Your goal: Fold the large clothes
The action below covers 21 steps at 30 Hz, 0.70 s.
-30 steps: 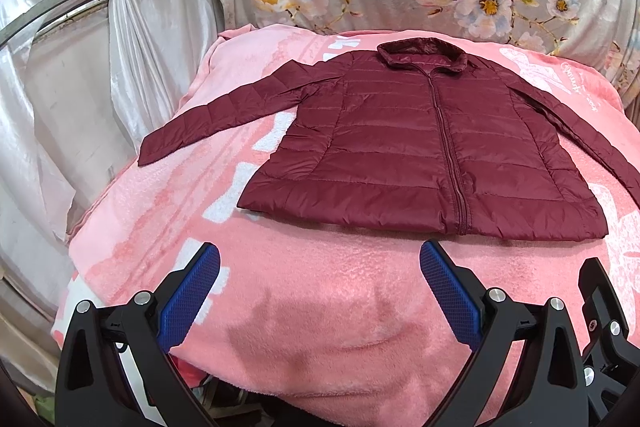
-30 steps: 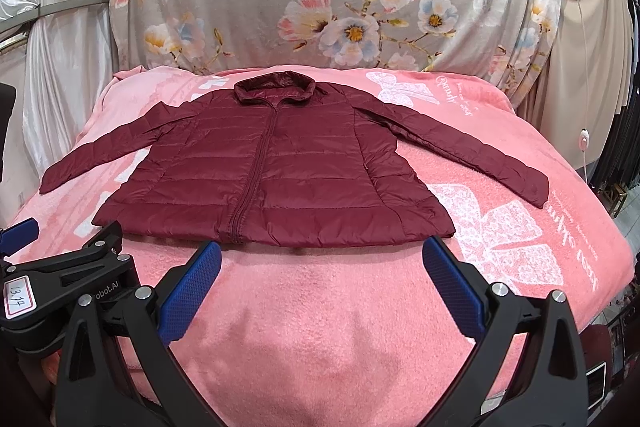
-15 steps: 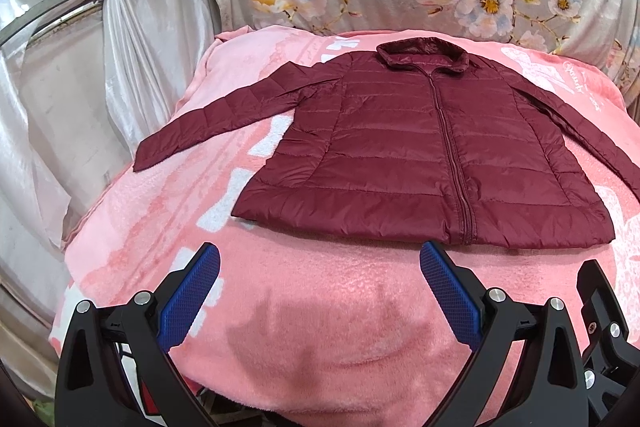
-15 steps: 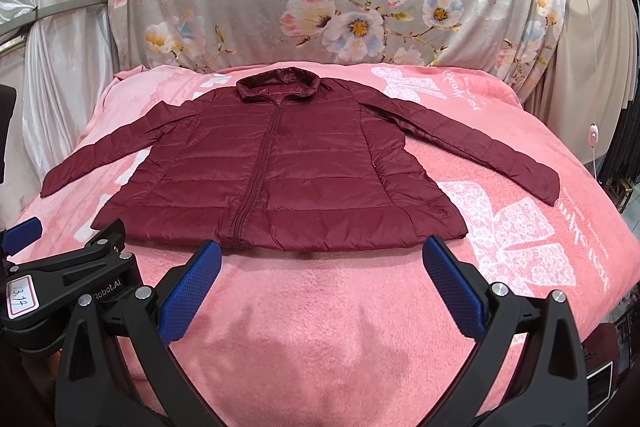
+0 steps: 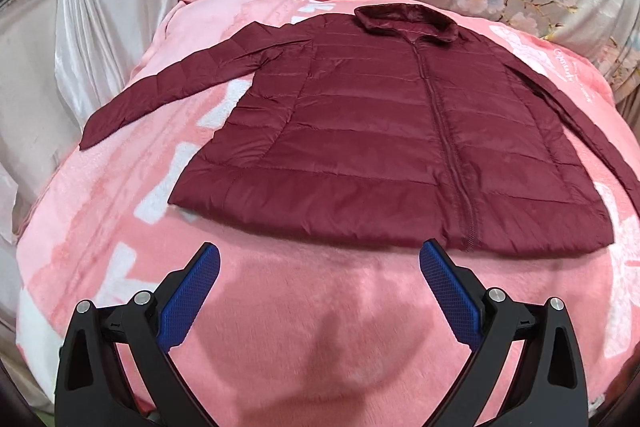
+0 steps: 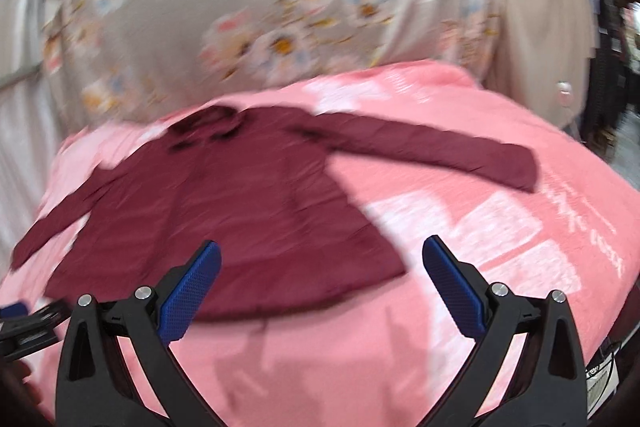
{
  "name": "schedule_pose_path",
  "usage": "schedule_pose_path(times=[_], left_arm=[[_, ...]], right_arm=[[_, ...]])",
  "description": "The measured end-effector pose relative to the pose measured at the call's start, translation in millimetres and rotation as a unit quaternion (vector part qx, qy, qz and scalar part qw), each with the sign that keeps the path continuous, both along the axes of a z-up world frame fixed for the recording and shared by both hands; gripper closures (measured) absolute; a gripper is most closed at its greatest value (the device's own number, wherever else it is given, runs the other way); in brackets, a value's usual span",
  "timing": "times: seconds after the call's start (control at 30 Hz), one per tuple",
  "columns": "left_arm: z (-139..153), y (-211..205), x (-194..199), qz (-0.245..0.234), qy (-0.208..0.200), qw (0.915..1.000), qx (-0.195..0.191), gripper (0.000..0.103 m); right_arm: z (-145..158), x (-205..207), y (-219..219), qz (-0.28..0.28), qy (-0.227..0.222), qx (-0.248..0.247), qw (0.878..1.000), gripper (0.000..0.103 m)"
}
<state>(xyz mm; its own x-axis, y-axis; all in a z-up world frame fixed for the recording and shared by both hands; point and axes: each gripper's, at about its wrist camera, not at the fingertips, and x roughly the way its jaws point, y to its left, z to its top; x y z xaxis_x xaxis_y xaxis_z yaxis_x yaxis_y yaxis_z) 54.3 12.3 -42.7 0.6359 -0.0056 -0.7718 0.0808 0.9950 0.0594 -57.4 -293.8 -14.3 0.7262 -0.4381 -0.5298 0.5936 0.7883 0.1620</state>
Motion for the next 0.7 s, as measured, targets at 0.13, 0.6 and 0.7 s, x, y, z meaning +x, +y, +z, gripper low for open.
schedule_pose_path(times=[0.13, 0.6, 0.7], left_arm=[[-1, -4, 17, 0.009, -0.013, 0.9994, 0.031, 0.006], [-1, 21, 104, 0.061, -0.015, 0.9980, -0.007, 0.005], [-4, 27, 118, 0.073, -0.010, 0.9972, -0.005, 0.005]], right_arm=[[-20, 9, -66, -0.030, 0.013, 0.047, 0.998, 0.005], [-104, -9, -287, -0.229, -0.052, 0.257, 0.937, 0.005], [-102, -5, -302, -0.250, -0.049, 0.236, 0.938, 0.018]])
